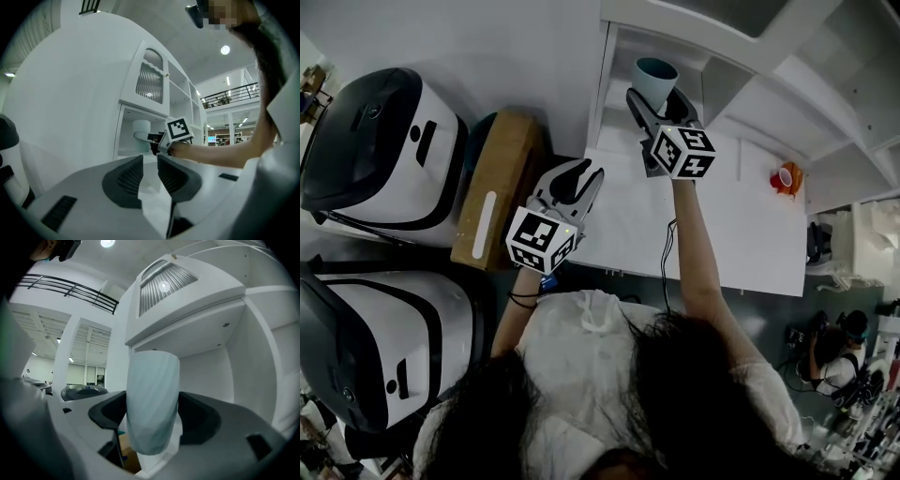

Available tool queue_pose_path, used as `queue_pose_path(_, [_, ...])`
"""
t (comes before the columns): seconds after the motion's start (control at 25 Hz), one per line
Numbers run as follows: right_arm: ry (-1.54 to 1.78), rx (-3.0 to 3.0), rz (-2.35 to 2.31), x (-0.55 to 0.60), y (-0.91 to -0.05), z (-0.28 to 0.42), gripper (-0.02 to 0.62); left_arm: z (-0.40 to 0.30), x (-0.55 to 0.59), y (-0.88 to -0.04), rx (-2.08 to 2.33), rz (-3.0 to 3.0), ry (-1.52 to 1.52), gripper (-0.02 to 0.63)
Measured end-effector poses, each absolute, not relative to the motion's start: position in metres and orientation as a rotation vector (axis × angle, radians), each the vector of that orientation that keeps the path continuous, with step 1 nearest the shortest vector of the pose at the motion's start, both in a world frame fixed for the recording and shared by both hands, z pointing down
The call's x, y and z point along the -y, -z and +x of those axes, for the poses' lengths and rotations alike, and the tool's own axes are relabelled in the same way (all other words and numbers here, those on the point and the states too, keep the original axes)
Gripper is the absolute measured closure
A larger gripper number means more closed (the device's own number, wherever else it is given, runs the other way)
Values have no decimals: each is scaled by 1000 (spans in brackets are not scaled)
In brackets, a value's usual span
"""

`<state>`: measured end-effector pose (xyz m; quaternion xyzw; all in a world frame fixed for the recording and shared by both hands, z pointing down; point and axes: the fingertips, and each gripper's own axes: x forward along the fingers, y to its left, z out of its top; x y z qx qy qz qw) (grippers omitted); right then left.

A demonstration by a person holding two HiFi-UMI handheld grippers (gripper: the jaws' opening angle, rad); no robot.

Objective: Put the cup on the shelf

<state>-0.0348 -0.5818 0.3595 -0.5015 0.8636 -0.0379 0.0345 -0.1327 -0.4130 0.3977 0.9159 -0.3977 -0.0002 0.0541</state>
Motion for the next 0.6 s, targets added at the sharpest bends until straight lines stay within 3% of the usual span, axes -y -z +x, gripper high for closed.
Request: queue_pose_path(0.6, [217, -2754, -1679, 689, -377, -36, 252, -151, 436, -399, 1254, 2752, 21, 514])
